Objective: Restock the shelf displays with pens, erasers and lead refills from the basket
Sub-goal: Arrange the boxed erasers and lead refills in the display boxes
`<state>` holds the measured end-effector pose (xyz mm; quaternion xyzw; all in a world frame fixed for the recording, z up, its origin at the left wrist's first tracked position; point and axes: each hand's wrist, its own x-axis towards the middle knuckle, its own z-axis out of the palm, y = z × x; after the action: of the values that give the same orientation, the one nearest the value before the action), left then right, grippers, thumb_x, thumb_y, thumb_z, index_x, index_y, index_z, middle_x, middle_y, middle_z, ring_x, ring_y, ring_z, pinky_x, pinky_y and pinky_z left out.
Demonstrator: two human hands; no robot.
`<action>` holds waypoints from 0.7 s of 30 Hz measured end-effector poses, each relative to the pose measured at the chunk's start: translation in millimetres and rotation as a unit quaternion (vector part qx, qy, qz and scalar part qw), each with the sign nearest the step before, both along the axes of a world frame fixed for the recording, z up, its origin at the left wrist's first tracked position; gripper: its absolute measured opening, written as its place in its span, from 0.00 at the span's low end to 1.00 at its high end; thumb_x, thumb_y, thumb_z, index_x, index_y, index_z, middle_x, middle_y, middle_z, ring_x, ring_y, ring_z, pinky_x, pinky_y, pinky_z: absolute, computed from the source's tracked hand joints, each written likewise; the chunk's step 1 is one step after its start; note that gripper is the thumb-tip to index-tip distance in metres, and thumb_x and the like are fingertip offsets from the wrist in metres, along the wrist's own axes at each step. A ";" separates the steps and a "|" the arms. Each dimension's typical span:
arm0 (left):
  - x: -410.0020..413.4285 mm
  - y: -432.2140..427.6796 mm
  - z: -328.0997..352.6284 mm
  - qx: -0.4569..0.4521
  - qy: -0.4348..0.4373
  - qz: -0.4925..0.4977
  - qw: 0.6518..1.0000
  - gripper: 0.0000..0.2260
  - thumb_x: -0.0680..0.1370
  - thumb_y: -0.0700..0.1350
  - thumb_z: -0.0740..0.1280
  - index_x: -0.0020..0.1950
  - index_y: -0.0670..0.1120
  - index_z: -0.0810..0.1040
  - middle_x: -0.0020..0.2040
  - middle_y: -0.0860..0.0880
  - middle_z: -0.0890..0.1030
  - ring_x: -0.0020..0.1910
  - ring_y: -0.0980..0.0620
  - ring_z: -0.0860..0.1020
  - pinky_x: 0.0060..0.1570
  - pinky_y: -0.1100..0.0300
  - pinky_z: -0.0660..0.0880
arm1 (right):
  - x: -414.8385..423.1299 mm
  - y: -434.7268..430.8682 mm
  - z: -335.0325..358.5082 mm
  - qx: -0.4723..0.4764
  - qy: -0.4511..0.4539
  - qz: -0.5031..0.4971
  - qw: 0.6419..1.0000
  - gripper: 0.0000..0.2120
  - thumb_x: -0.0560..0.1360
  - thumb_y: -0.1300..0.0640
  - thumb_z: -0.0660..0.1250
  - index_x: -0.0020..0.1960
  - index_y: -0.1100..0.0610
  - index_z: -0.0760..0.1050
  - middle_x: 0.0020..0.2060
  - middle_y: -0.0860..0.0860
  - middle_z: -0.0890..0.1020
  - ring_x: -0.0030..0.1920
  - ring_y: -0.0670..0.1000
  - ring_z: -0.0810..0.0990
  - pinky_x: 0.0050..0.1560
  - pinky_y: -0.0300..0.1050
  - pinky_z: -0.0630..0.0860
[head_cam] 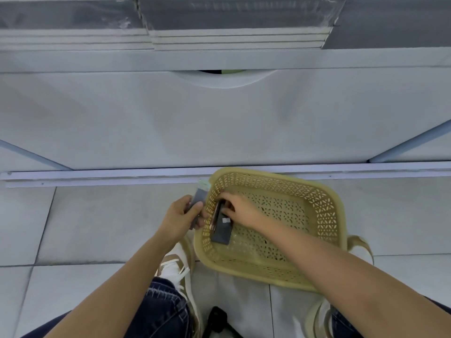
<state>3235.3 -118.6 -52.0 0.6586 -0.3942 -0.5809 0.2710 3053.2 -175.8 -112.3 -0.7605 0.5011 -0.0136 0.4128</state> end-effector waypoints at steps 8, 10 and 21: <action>4.1 -0.5 -6.7 -0.006 0.008 -0.006 1.000 0.06 0.82 0.43 0.62 0.51 0.41 0.75 0.40 0.45 0.84 0.35 0.52 0.80 0.38 0.58 0.77 | 16.1 10.7 -16.0 -0.020 -0.008 -0.141 0.990 0.07 0.71 0.56 0.75 0.46 0.54 0.79 0.38 0.48 0.80 0.40 0.49 0.79 0.42 0.46 0.76; 3.7 -0.8 -6.2 -0.001 0.013 -0.005 1.000 0.06 0.82 0.42 0.61 0.50 0.41 0.75 0.40 0.45 0.83 0.35 0.52 0.80 0.39 0.57 0.77 | 16.0 10.6 -17.2 0.004 -0.032 -0.187 0.982 0.08 0.70 0.59 0.75 0.46 0.54 0.77 0.36 0.47 0.79 0.38 0.47 0.77 0.39 0.43 0.73; -16.3 -12.6 11.5 -0.012 0.011 0.036 0.999 0.12 0.82 0.44 0.62 0.54 0.35 0.74 0.43 0.43 0.83 0.38 0.49 0.79 0.41 0.56 0.77 | -55.5 -10.4 48.3 0.258 -0.143 -0.064 0.953 0.11 0.80 0.57 0.64 0.61 0.55 0.77 0.50 0.47 0.82 0.46 0.46 0.80 0.47 0.37 0.76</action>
<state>3219.1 -131.2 -40.5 0.6624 -0.3739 -0.5737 0.3037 2997.8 -186.1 -64.0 -0.5844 0.4707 -0.0187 0.6607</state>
